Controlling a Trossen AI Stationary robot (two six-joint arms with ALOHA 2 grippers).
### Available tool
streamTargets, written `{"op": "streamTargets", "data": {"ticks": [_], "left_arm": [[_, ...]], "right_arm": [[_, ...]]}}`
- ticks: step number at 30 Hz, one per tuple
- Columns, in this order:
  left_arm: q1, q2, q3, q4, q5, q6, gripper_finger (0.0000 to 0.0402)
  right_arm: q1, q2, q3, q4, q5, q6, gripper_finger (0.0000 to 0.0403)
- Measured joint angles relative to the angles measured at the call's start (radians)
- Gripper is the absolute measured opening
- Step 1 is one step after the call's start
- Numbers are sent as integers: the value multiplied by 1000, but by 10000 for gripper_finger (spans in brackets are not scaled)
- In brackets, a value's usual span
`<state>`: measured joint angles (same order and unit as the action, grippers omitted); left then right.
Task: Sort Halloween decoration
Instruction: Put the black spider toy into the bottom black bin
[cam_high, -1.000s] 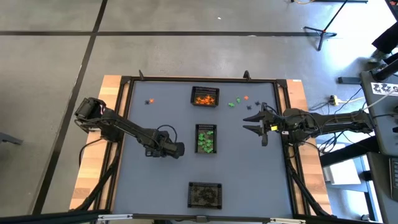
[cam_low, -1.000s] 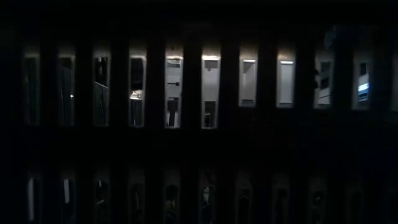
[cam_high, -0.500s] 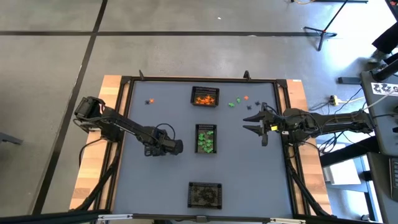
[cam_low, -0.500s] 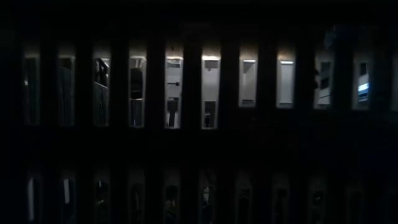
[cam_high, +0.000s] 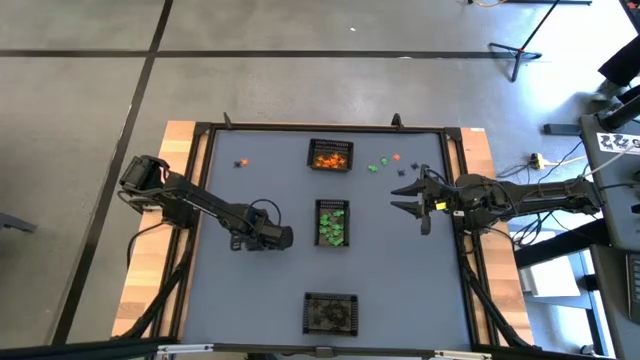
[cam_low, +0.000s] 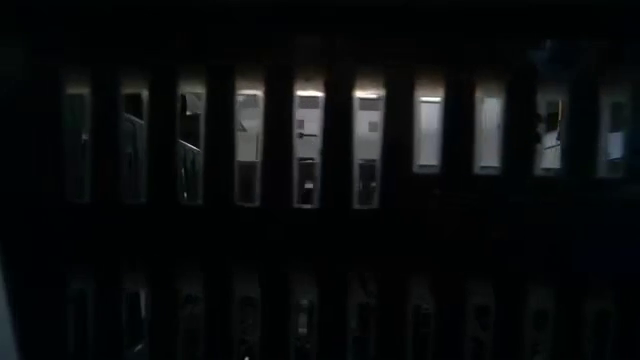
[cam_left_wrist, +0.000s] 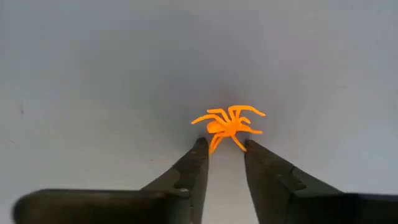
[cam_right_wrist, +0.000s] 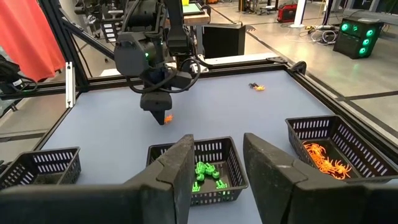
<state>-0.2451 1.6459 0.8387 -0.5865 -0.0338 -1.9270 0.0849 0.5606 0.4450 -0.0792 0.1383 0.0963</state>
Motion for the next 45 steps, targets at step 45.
{"op": "streamTargets", "data": {"ticks": [45], "left_arm": [[-203,22,171,606,-49,397,0]], "right_arm": [[0,0,0,0,0,0,137]]}}
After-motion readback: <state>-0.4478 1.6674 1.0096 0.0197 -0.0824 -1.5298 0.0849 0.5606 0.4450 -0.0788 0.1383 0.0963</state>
